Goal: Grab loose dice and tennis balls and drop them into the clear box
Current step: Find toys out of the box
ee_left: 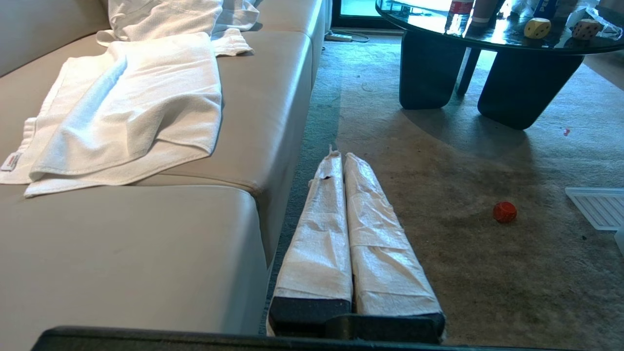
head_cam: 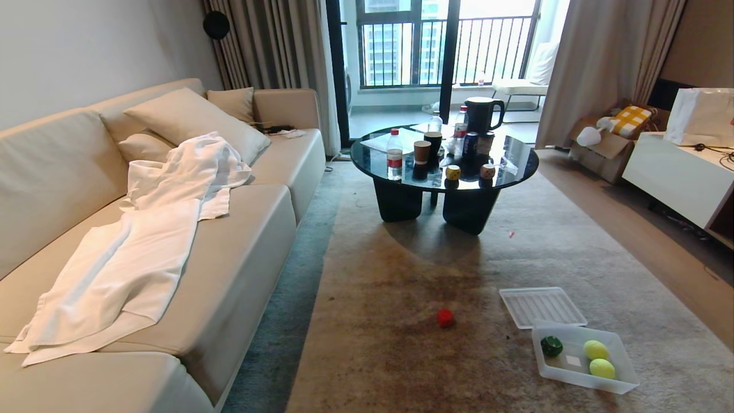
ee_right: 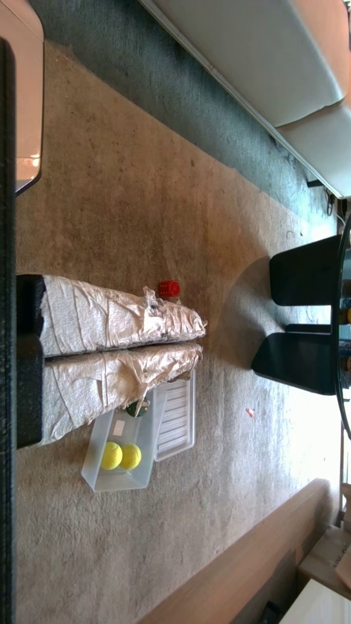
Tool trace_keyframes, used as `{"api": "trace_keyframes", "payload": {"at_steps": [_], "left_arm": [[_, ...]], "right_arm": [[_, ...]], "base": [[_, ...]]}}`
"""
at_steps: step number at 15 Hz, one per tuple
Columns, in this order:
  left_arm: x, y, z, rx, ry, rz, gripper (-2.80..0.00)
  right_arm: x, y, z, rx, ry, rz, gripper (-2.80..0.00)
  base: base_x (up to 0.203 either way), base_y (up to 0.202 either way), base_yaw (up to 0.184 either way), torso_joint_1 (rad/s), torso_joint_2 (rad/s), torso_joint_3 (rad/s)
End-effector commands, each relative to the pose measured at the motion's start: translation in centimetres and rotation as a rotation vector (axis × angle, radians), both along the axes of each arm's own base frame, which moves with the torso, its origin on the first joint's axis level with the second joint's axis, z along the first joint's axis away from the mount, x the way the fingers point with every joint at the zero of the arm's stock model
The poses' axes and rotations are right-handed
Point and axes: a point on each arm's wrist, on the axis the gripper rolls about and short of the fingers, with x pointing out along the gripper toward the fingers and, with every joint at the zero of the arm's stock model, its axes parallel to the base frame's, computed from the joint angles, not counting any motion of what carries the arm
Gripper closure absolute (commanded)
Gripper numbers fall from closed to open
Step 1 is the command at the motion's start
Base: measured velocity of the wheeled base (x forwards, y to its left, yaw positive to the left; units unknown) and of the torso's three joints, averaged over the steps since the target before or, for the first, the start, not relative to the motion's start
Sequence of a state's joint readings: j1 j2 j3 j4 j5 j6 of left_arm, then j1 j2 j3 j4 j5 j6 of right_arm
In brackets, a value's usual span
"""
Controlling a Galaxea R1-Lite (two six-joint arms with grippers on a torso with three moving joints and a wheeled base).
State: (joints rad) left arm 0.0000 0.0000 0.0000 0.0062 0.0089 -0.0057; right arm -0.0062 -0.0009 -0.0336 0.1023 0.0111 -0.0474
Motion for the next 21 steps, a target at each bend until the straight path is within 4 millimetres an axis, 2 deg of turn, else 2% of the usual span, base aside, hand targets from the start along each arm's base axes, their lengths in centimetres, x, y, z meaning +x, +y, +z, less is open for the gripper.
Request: {"api": "trace_keyframes", "payload": {"at_steps": [1,21], "left_arm": [[0.00,0.00,0.00,0.000,0.000,0.000,0.00],[0.01,0.00,-0.03,0.000,0.001,0.000,0.00]], "right_arm": [[-0.01,0.00,0.00,-0.001,0.000,0.001,0.00],[0.01,0.00,0.00,0.000,0.001,0.001,0.00]], "base": [[0.000,0.000,0.000,0.000,0.00,0.000],[0.000,0.000,0.000,0.000,0.00,0.000]]}}
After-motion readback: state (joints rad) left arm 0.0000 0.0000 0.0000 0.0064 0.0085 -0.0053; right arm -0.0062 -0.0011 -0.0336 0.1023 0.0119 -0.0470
